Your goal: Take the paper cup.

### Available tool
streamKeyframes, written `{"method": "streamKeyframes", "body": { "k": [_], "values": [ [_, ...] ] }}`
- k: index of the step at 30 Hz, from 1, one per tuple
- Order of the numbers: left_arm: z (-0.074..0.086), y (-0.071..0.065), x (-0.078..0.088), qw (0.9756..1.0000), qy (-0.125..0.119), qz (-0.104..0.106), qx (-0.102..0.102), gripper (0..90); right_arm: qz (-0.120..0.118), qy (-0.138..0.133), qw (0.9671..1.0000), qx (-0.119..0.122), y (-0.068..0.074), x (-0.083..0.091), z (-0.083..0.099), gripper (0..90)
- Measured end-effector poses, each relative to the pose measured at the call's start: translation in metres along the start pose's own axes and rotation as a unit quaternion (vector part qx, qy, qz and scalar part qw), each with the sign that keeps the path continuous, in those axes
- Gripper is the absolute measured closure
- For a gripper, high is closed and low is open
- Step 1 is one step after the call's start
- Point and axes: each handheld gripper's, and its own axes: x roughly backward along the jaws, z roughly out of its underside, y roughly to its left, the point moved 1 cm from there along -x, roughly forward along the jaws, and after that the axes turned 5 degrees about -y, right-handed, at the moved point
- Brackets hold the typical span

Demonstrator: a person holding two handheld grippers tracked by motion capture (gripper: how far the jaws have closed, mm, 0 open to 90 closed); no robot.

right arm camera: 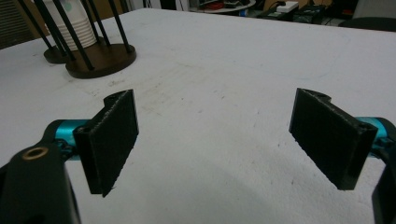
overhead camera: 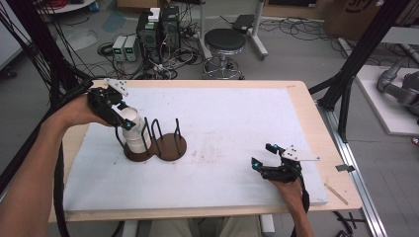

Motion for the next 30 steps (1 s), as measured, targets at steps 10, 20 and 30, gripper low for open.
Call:
{"method": "streamKeyframes", "body": {
  "k": [10, 20, 30],
  "values": [
    [-0.008, -0.004, 0.022, 0.9998, -0.018, -0.01, 0.001, 35.2, -0.001, -0.001, 1.0, -0.001, 0.0, 0.0, 0.0, 15.8],
    [-0.021, -0.009, 0.044, 0.9992, -0.035, -0.02, -0.003, 35.5, -0.001, -0.002, 1.0, -0.002, 0.0, 0.0, 0.0, 15.8],
    [-0.026, -0.013, 0.057, 0.9986, -0.044, -0.027, 0.007, 35.6, 0.0, -0.001, 1.0, -0.002, 0.0, 0.0, 0.0, 15.8]
  ]
}}
